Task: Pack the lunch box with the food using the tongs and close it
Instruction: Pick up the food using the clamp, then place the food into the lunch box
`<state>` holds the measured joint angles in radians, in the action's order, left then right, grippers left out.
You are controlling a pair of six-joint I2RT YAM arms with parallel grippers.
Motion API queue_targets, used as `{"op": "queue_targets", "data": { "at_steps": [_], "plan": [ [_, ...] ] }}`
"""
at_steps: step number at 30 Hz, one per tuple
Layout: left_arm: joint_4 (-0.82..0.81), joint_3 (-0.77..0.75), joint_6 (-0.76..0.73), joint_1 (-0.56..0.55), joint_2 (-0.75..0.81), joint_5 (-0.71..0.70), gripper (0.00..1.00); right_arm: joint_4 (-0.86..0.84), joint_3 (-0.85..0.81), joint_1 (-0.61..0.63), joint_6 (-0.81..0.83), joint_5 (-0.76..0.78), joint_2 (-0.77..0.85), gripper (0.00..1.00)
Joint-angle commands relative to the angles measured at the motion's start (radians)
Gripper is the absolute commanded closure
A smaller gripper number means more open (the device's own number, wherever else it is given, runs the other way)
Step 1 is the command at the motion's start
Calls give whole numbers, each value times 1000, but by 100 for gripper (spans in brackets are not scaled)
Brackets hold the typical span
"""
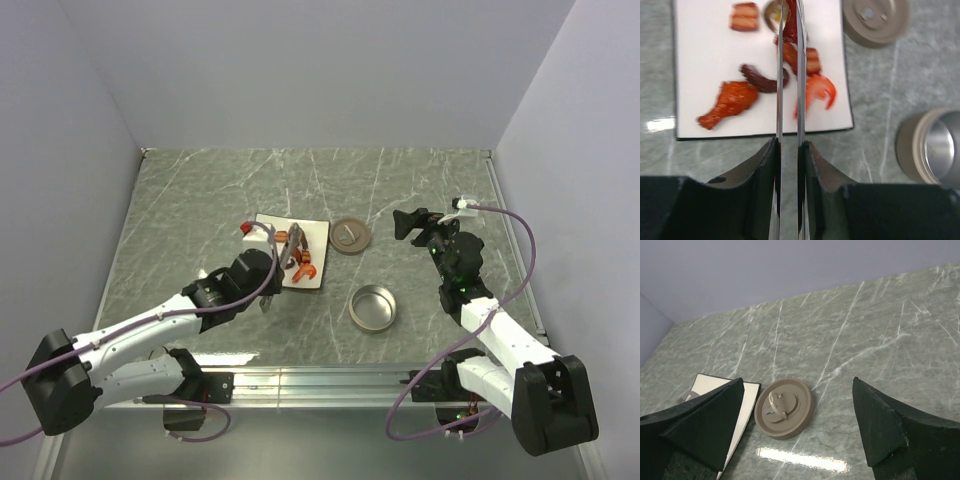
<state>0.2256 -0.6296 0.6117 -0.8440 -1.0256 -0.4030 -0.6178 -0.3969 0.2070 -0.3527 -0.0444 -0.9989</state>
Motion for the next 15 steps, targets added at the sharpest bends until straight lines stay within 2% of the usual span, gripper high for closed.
{"op": "queue_targets", "data": {
  "at_steps": [1, 15],
  "plan": [
    [-84, -31, -38, -47, -19, 56, 79, -7, -20, 6, -9, 20, 26, 5],
    [-187, -19, -66, -265, 27, 187, 79, 18, -17, 6, -14, 43, 51, 5]
  ]
}}
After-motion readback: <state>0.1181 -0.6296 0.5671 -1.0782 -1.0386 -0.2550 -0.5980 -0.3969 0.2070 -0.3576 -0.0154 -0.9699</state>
